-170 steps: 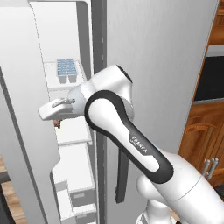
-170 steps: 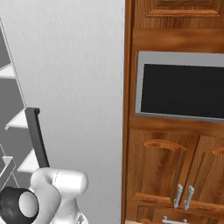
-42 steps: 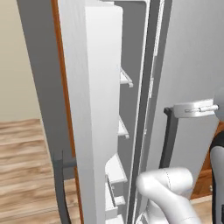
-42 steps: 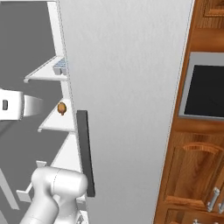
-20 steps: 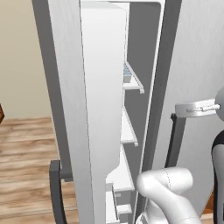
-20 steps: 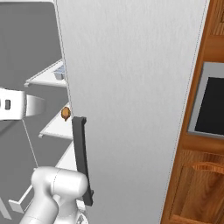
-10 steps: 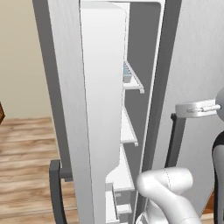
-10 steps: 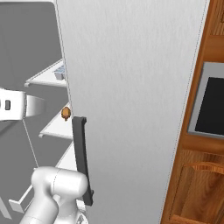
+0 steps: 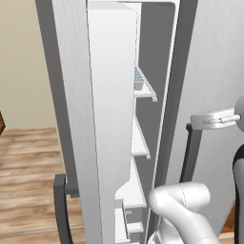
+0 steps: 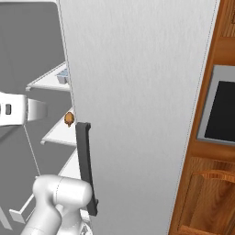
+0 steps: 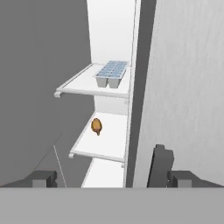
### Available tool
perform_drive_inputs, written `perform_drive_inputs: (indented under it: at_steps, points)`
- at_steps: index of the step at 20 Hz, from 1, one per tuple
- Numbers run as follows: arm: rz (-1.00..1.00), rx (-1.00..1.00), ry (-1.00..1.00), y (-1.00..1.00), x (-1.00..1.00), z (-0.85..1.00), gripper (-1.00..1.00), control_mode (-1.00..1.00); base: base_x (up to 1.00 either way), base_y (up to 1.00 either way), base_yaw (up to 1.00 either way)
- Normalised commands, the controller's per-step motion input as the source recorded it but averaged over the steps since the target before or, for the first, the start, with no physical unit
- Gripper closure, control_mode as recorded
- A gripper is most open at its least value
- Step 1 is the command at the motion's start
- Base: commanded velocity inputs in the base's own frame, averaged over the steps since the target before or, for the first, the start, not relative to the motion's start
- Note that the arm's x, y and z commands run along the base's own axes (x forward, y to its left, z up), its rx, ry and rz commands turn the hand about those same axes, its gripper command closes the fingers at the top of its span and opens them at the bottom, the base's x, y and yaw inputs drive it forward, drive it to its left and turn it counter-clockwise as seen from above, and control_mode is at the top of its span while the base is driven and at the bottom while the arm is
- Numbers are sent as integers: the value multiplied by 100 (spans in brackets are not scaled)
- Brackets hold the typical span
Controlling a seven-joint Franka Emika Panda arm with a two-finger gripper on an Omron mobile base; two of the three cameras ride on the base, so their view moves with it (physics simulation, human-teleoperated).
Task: Open the freezer door, pick up the ice cube tray from the freezer, and place it on the dining counter.
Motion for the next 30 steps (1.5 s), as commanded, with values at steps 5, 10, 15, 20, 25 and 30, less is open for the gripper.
perform_drive_inputs:
  at_steps: [5,10,15,20,25,30]
  points:
    - [12,-7,0,1,0,0,-100,-100,0,0,0]
    - [12,-12,0,0,0,0,-100,-100,0,0,0]
    - [4,-18,0,2,0,0,-100,-100,0,0,0]
    - [0,-21,0,4,0,0,-100,-100,0,0,0]
    - [0,-22,0,5,0,0,-100,-100,0,0,0]
    - [9,-15,0,0,0,0,-100,-100,0,0,0]
